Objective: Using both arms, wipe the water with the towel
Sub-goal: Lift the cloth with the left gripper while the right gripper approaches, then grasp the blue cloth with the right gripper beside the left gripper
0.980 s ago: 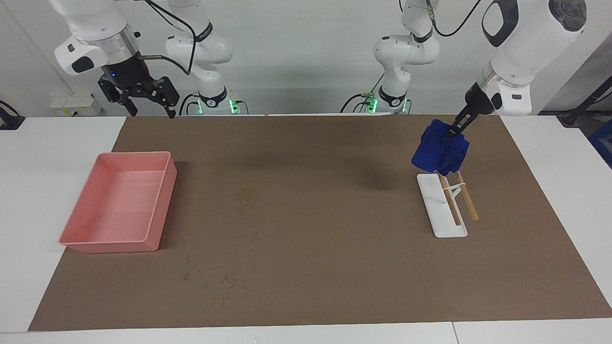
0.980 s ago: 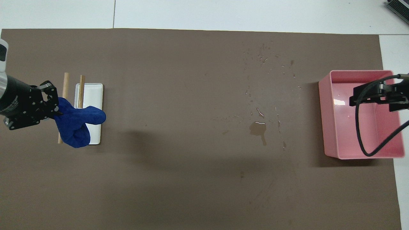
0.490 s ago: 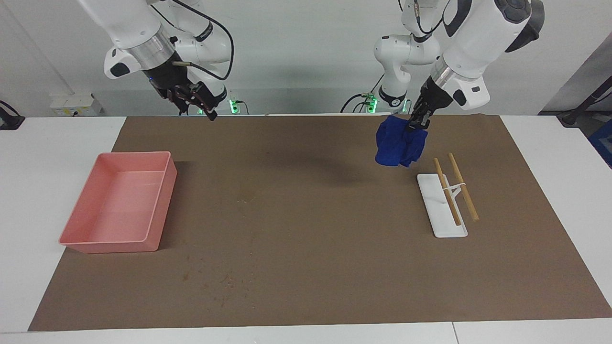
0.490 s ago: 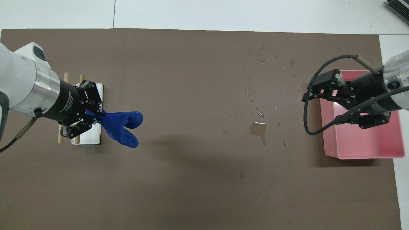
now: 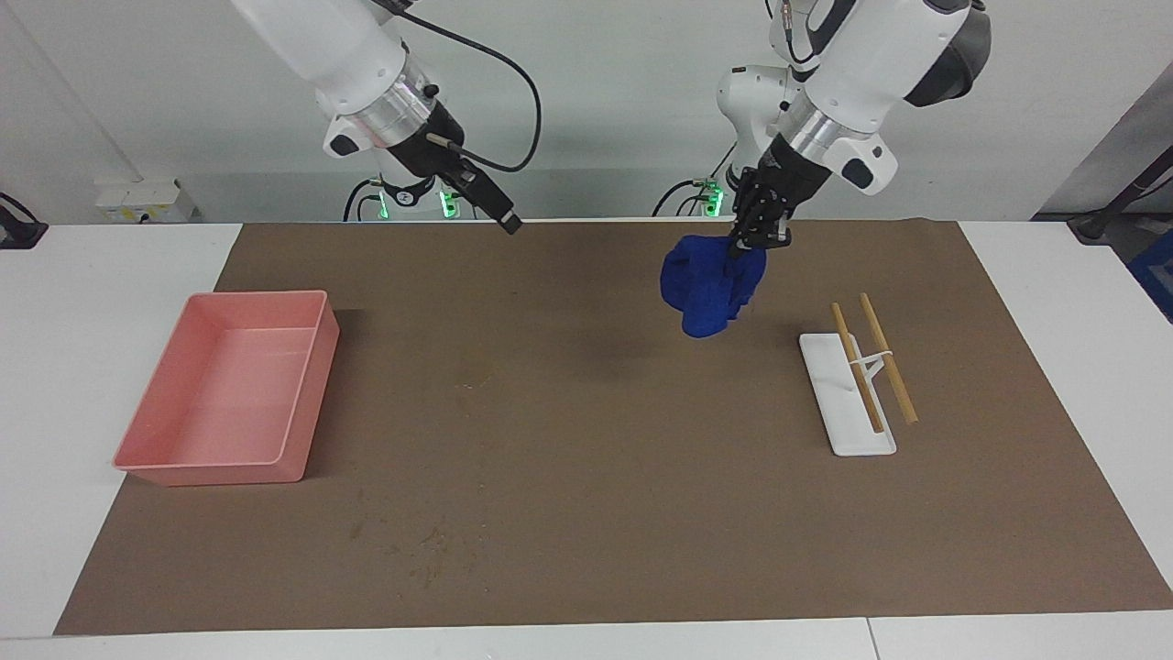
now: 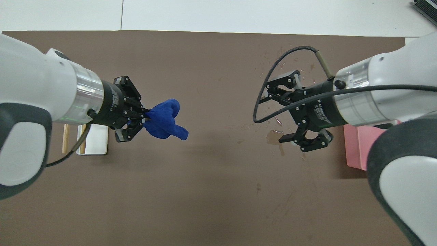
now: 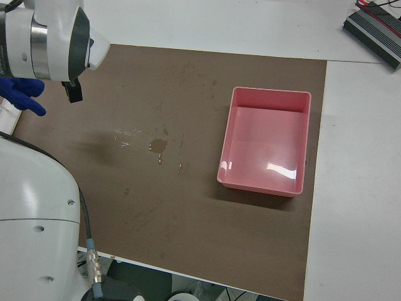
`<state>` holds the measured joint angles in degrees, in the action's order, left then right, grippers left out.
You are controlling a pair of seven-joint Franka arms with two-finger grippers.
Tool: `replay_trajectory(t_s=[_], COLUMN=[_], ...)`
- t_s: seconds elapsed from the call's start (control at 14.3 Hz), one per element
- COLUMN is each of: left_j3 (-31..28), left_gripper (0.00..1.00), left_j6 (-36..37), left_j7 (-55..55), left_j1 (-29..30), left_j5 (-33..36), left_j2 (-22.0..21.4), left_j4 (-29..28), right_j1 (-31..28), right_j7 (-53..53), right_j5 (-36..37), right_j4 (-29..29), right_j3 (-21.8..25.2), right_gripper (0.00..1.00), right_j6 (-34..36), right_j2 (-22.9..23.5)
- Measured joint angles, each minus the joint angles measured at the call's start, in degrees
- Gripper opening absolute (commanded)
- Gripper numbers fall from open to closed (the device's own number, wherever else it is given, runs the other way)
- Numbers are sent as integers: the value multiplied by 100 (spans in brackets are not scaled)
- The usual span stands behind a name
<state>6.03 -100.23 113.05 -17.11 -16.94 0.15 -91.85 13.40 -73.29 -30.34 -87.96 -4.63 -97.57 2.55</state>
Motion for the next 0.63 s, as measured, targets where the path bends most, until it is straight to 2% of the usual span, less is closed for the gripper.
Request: replay_trajectory(t_s=[0.28, 0.63], left_j3=[18, -6], left_gripper=[0, 0], left_j6=[-548, -1099], left_j7=[1336, 2511], left_j1=[-648, -768], left_j5=[-1, -1], left_j2=[21, 68], left_j4=[-7, -13], right_j1=[504, 567], right_j7=[-672, -849], right_j5=[-109, -117], right_j4=[-70, -142], right_j3=[-9, 7], right_gripper=[100, 100], right_j6=[-654, -827], right_j2=[243, 369])
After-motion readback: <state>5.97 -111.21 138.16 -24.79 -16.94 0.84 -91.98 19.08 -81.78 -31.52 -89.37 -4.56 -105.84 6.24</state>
